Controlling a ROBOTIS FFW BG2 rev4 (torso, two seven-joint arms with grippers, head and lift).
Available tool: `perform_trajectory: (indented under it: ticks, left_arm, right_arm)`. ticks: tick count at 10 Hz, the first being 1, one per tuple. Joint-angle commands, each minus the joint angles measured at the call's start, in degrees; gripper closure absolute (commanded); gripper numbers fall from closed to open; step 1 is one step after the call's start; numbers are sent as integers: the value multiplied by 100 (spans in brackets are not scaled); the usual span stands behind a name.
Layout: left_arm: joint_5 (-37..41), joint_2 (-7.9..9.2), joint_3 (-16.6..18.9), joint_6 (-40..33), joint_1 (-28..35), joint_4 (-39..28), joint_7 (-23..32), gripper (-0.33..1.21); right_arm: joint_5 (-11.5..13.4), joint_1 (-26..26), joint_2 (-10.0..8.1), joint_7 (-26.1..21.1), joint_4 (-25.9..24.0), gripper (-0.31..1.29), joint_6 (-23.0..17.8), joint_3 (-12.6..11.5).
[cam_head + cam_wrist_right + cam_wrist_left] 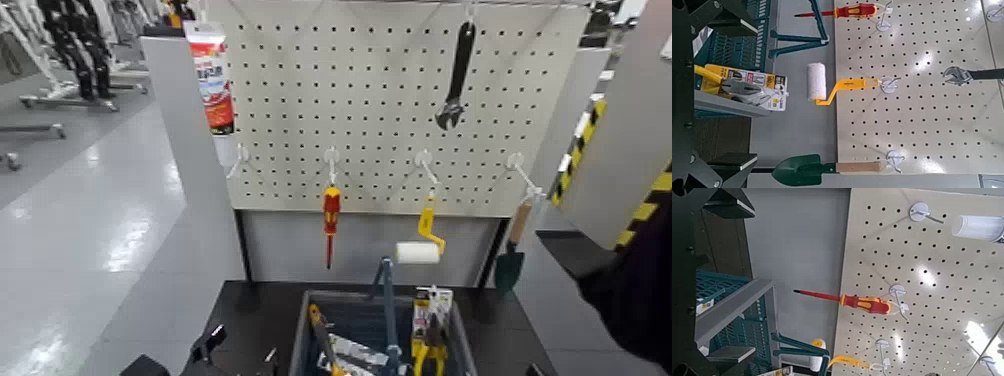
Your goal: Put the black wrench into the crate.
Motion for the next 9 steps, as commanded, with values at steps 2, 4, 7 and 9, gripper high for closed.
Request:
perform_trajectory:
  ticks: [2, 4, 7, 9]
  left_arm:
    - [32, -14, 21, -48, 0, -9, 1, 9]
    - [67, 4, 21, -30, 0, -9, -25, 9]
    - [58, -14, 39, -30, 0, -44, -25, 9]
    - [49, 13, 21, -13, 0, -62, -34, 9]
  right_arm:
    - [0, -26, 3, -13, -11, 18, 81, 10]
    - [-18, -44, -23, -109, -125, 19, 336, 18]
    - [-18, -343, 3, -109, -266, 20, 432, -193]
    - [-18, -703, 3, 84, -512, 20, 801, -377]
